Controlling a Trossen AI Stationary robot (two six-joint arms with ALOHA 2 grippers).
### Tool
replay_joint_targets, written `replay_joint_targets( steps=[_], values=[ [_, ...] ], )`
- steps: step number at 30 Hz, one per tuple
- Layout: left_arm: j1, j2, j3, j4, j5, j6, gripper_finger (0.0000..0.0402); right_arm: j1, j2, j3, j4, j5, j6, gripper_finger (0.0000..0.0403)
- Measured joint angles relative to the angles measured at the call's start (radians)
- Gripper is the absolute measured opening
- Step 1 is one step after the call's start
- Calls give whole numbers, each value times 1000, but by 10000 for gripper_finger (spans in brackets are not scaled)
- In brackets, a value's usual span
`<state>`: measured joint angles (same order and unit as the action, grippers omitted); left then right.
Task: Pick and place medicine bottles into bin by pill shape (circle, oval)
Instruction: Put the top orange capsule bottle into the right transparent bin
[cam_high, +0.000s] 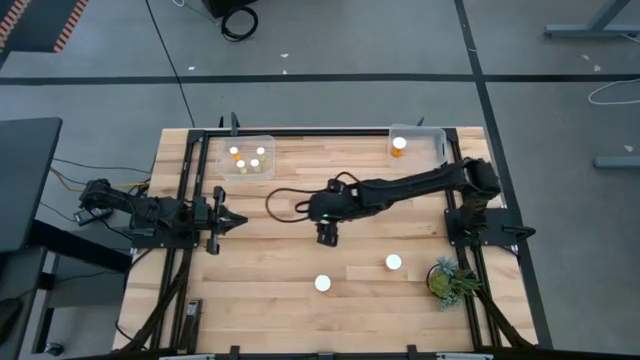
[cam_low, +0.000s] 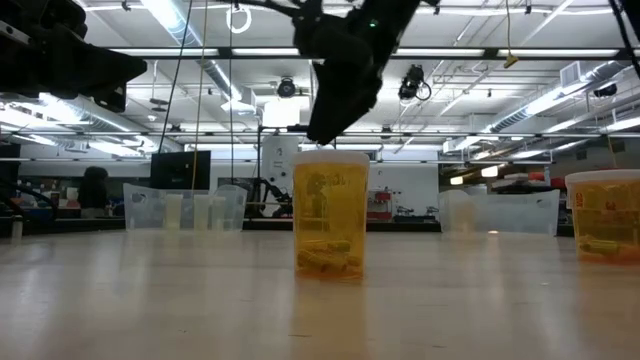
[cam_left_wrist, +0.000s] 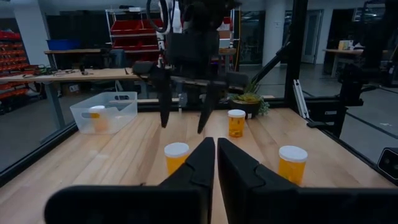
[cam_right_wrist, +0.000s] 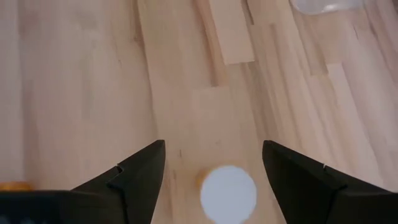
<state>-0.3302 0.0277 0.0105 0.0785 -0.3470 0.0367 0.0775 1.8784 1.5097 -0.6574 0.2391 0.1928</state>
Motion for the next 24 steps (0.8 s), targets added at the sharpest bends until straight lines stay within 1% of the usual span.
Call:
replay_joint_targets(
  steps=[4,7,12,16,24],
  values=[
    [0,0,0,-1,0,0,35,-21,77,109,-85,3,-38,274],
    [0,0,0,1,0,0,35,-48,104,145,-114,3,-39,274],
    [0,0,0,1,0,0,27,-95,131,146,-137,-35,-29,275],
    [0,0,0,1,0,0,23,-108,141,122,-135,-80,-17,282],
    [0,0,0,0,0,0,35,-100,147,108,-128,-87,16,310]
  ],
)
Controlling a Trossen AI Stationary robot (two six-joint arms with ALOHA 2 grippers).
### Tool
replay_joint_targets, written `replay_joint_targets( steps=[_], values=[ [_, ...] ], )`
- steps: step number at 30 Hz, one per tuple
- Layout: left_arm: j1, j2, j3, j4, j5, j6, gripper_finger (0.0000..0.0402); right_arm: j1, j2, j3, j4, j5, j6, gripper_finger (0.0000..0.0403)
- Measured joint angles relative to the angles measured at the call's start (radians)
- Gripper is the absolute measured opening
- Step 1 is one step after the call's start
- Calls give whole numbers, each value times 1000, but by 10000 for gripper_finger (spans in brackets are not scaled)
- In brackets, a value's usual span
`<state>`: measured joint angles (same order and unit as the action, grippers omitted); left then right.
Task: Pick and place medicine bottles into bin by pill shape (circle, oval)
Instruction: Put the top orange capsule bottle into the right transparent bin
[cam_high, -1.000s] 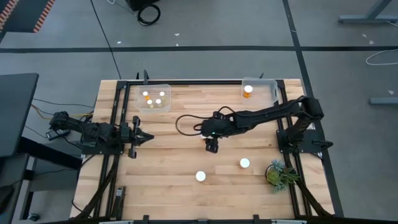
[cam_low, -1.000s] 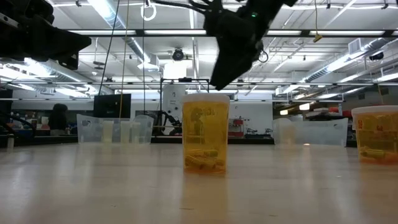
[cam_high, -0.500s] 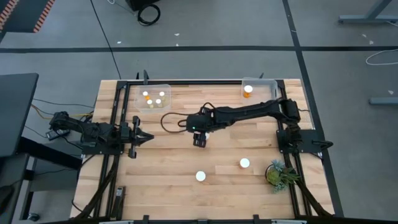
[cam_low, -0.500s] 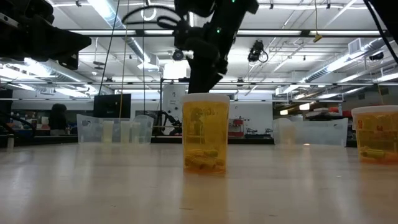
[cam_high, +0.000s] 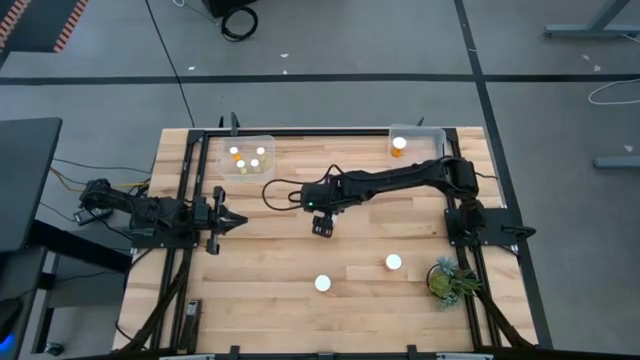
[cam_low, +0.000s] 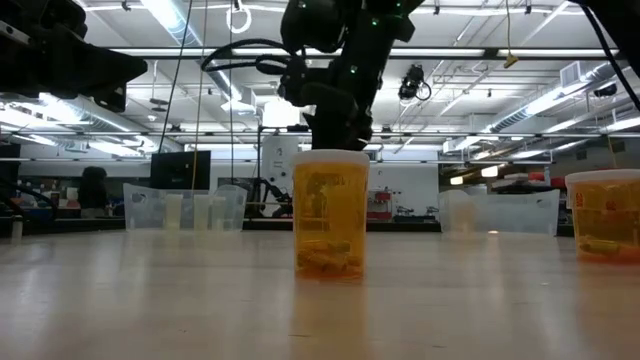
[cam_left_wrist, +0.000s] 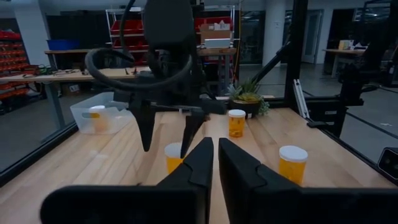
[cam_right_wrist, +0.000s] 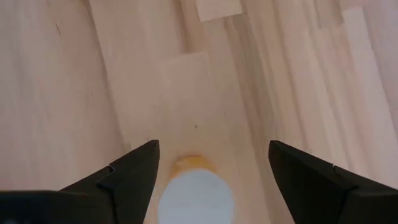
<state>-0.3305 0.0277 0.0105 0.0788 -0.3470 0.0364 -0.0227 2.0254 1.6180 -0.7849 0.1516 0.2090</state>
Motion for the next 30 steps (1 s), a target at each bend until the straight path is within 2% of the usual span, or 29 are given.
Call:
replay_joint_targets(
  steps=[10,17,30],
  values=[
    [0,2,0,4,-1,0,24,2,54,-5,-12,-2,-3,318],
    [0,16,0,0,-1,1,31,-3,63,-5,-44,-48,27,312],
    [0,18,0,0,0,0,24,-3,63,-5,-86,-57,53,256]
  ],
)
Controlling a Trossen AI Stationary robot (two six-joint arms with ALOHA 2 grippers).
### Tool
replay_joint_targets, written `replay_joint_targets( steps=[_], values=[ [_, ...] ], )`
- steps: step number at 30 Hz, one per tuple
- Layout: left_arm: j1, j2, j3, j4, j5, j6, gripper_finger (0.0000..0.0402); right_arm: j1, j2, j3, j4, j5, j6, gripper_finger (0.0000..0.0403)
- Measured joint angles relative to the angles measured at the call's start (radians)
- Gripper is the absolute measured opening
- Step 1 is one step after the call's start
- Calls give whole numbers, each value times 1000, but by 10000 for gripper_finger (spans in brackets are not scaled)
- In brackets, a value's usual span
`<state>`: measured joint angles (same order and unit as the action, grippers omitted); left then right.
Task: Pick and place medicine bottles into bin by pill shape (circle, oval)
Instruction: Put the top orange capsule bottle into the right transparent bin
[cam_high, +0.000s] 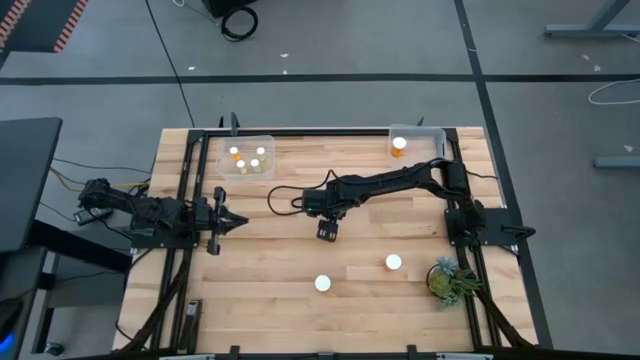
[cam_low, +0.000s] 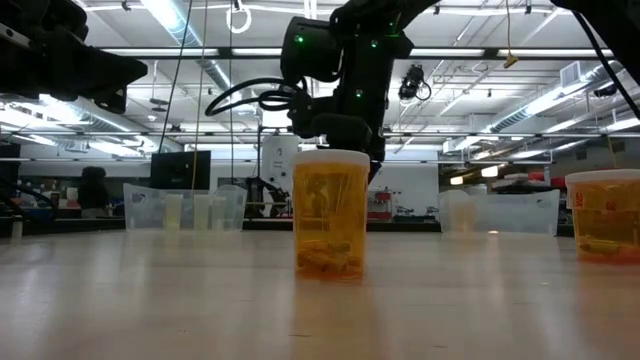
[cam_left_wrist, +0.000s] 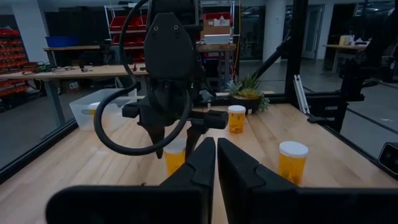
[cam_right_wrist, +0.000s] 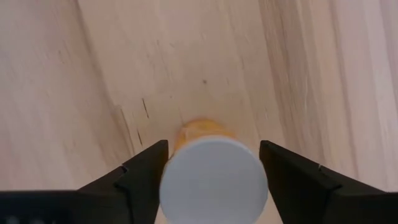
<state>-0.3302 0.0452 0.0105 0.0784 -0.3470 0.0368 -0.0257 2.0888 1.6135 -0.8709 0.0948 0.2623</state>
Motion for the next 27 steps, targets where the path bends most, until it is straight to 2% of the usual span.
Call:
replay_joint_targets(
  steps=[8,16,27],
  values=[
    [0,0,0,0,0,0,33,-1,0,0,-6,-6,-8,217],
    [0,0,0,0,0,0,29,-12,-2,24,-69,-11,-23,219],
    [0,0,0,0,0,0,32,-53,-2,161,-267,6,-34,220]
  ],
)
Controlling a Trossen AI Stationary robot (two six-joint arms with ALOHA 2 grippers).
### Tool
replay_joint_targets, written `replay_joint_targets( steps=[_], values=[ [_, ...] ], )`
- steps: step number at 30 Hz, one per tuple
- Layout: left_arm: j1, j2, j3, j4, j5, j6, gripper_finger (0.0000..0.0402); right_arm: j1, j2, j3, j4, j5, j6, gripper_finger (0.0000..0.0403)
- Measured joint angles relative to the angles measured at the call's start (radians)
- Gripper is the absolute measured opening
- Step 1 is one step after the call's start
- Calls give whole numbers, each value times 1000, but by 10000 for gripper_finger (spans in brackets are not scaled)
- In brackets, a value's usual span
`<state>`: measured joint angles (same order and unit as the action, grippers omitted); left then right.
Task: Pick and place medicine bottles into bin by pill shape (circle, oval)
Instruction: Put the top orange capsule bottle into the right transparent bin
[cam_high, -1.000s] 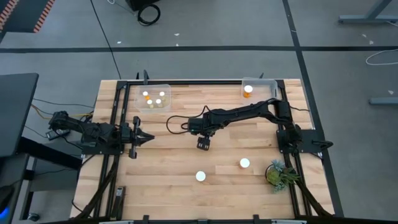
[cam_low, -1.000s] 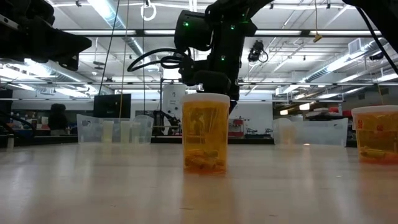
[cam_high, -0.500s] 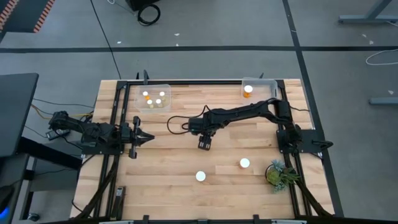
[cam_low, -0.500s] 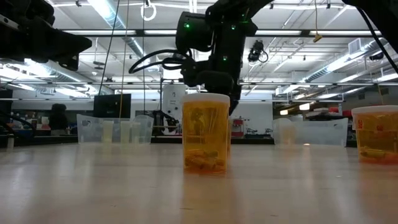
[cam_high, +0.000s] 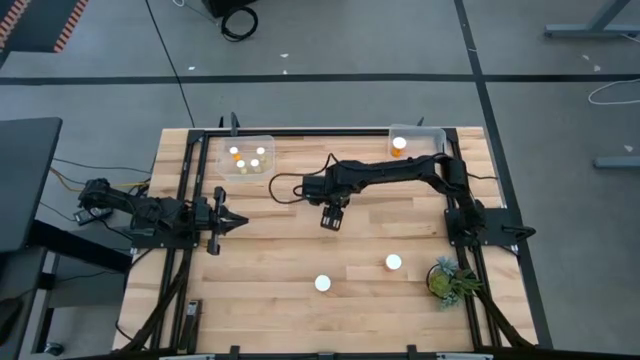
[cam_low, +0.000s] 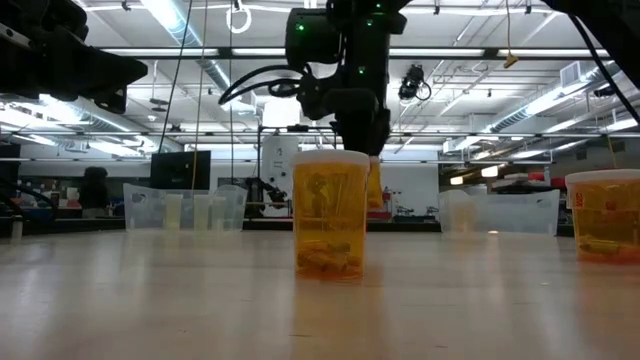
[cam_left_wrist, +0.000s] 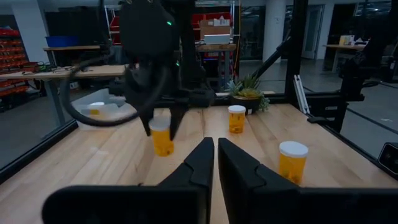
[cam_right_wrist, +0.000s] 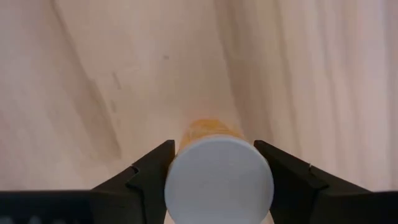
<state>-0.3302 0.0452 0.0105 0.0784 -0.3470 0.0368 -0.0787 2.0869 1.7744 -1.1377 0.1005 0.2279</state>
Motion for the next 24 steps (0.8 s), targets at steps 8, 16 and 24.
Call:
replay_joint_targets(
  steps=[8,16,24],
  values=[
    [0,0,0,0,0,0,30,-49,0,72,-79,3,-19,220],
    [0,0,0,0,0,0,25,-80,-1,113,-138,3,-41,220],
    [0,0,0,0,0,0,35,-145,-1,154,-189,3,-75,220]
  ],
)
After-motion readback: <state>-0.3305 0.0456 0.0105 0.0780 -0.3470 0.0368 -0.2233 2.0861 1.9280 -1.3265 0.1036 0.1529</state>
